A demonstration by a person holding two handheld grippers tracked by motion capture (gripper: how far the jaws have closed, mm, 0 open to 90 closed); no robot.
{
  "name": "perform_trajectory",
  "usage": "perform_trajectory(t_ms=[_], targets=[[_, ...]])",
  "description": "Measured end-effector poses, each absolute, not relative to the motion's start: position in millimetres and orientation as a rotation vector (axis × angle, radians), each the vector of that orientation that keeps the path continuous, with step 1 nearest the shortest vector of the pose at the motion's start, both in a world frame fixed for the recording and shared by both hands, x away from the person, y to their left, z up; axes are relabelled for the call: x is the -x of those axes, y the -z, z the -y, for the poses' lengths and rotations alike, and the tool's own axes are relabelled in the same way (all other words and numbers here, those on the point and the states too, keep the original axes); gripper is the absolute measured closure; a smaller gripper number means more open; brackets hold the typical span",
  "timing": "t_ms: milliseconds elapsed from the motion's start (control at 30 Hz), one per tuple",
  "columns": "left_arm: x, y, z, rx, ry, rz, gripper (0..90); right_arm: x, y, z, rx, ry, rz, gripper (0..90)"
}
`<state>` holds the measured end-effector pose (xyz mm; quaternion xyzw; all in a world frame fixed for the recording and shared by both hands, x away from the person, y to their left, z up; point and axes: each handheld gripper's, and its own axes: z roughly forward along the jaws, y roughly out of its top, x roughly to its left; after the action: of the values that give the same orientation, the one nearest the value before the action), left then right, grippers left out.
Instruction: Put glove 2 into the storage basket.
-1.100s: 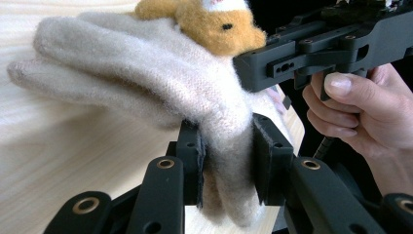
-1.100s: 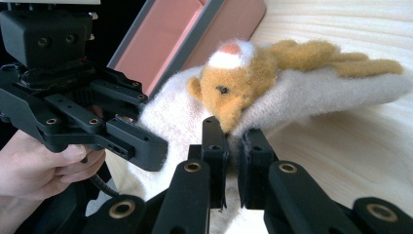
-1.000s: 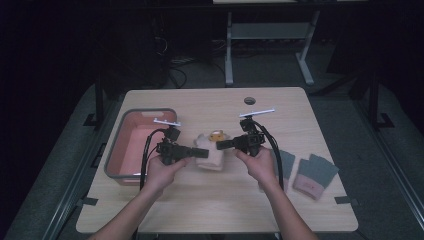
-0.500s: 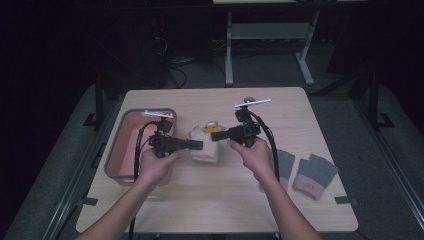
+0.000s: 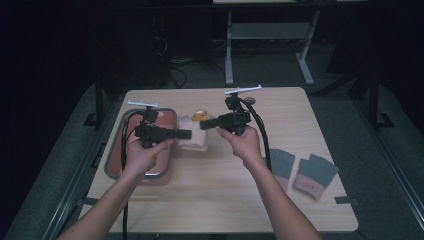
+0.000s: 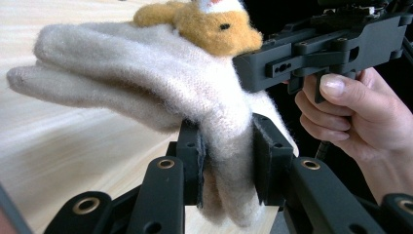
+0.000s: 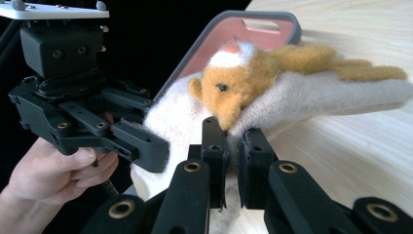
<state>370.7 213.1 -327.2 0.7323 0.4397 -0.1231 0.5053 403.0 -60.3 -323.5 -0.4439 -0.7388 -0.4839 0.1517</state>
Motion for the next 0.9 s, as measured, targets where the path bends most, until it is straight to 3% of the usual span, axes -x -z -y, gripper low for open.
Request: perform_trajectory(t_ms=[900], targets=[[-371.0,297.1,-265.0,-1.721,0.219,-1.066,68.9,-422.7,291.4,9.6,1.165,1.417,2.134,83.4]])
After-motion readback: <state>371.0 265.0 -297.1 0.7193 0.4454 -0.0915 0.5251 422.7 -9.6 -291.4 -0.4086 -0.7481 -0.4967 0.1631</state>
